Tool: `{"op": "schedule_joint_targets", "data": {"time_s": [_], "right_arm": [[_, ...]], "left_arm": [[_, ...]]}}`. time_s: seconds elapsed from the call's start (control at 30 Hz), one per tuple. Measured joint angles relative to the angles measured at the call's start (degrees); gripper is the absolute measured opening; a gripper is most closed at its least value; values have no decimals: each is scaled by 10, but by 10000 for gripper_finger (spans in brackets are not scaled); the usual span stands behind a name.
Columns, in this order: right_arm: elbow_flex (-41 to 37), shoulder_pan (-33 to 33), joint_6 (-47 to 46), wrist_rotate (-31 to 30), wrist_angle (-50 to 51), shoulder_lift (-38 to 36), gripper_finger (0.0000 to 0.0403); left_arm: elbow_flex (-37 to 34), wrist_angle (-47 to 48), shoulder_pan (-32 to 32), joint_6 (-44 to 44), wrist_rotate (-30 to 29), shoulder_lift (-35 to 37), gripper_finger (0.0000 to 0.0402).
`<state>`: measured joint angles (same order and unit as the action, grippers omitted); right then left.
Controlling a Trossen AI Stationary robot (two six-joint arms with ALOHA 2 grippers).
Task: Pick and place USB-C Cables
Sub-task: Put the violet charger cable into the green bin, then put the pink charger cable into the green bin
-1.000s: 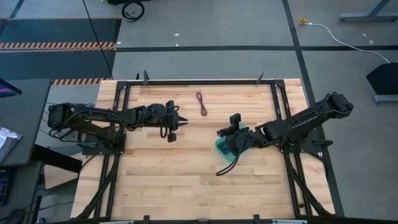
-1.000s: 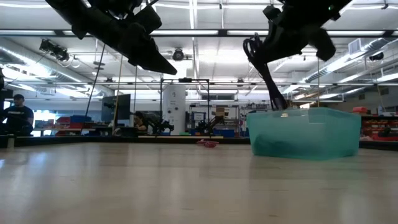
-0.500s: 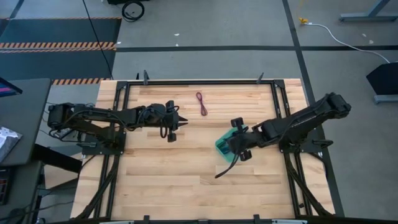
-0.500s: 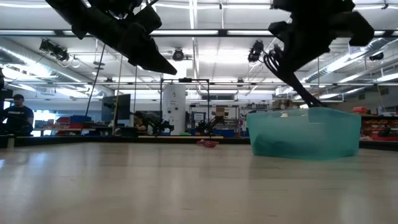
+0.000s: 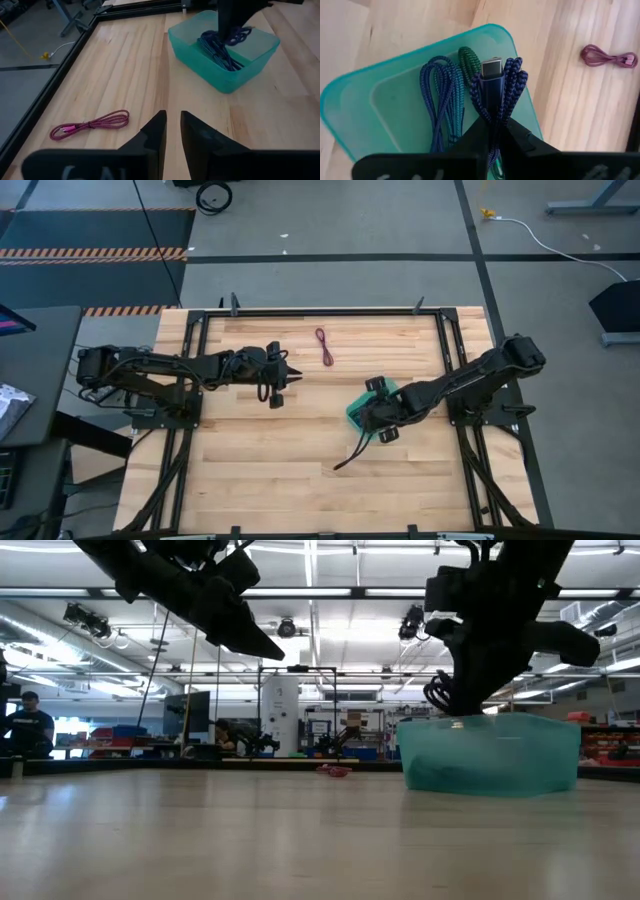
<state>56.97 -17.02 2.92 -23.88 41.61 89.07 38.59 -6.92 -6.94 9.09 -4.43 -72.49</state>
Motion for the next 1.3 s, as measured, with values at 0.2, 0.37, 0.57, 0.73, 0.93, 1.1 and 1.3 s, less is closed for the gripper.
{"op": "schedule_joint_targets", "data": {"time_s": [0.2,0.37,0.57,0.73,0.93,1.1,1.3], "right_arm": [[0,0,1,0,-33,9,39],[0,-4,-3,5,-27,6,71],[0,-4,-29,10,15,7,143],[0,-7,-49,-61,38,5,196],[5,-17,-47,-125,40,-1,226],[40,-20,-3,-173,0,-2,224],[84,3,81,-181,-98,-3,222]], "left_arm": [[0,-3,0,0,-42,0,62],[0,-15,0,4,-124,0,62],[0,-30,0,4,-129,0,80],[0,-32,-27,21,-144,0,104],[0,-23,-104,21,-108,0,122],[28,20,-158,-12,-47,-14,118],[152,185,-160,15,-43,-103,115]]}}
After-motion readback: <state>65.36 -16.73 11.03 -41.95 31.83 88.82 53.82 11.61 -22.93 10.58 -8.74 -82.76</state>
